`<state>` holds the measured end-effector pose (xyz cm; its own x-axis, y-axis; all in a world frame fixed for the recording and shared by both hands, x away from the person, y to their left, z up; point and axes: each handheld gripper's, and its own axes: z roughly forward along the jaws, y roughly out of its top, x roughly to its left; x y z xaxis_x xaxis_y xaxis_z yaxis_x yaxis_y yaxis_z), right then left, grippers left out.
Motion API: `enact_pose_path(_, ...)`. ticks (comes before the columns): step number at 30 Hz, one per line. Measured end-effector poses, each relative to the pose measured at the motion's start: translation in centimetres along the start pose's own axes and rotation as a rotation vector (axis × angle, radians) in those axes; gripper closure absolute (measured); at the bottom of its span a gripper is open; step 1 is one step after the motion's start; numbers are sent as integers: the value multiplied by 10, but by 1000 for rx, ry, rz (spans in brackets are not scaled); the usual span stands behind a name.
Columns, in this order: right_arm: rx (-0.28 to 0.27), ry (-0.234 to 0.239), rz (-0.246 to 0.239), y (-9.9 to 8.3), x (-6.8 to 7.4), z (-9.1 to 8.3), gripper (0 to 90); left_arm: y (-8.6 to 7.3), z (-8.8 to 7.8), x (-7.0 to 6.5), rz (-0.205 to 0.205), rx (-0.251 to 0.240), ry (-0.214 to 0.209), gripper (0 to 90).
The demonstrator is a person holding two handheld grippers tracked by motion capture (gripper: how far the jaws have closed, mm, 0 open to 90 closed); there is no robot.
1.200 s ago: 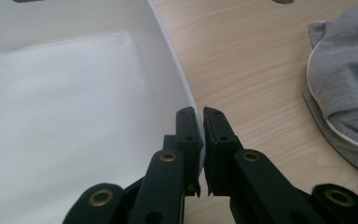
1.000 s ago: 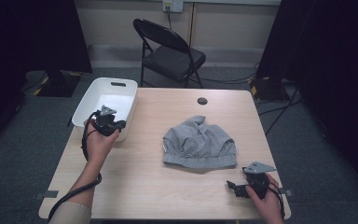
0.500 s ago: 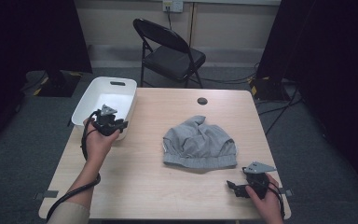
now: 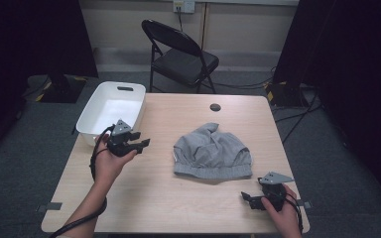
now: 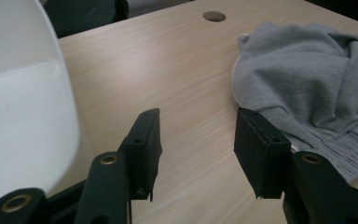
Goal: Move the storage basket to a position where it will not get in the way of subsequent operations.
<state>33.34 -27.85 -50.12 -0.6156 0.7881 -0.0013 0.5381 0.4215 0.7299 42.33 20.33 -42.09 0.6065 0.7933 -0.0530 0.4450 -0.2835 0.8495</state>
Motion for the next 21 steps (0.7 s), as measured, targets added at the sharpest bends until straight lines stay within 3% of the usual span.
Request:
enact_pose_path(10,0,0,0,0,0,0,117,-20,13,-28,38,18,-100,450)
enact_pose_path(18,0,0,0,0,0,0,117,-36,23,-46,48,41,-152,425)
enact_pose_path(21,0,0,0,0,0,0,117,-40,24,-49,61,44,-153,398)
